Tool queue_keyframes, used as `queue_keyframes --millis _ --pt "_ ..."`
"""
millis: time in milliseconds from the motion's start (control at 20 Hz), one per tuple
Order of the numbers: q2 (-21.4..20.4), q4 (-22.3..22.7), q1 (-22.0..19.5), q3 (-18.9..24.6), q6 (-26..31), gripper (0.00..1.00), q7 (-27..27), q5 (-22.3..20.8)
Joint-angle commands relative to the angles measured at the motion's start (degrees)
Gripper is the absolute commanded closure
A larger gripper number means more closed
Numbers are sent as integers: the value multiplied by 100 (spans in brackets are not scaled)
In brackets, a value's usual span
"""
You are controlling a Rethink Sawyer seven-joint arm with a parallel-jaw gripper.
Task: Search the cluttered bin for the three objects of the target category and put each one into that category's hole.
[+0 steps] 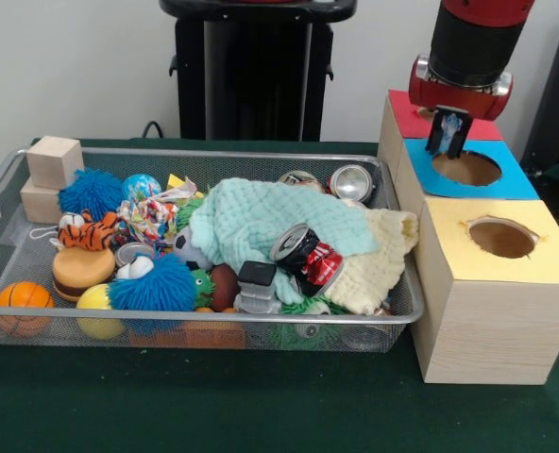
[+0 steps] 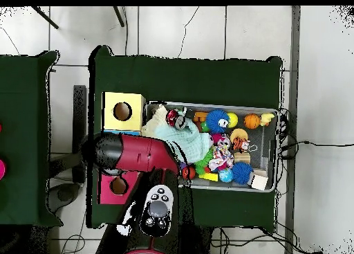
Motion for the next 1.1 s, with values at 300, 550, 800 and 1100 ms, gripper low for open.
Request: queue_keyframes --millis 300,550,800,1100 --pt "328 -732 17 153 806 100 1113 -7" --pt "363 -974 155 98 1029 100 1346 56" --pt "475 -1164 190 80 1084 100 1379 60" --pt "575 -1222 132 20 982 100 1276 -2"
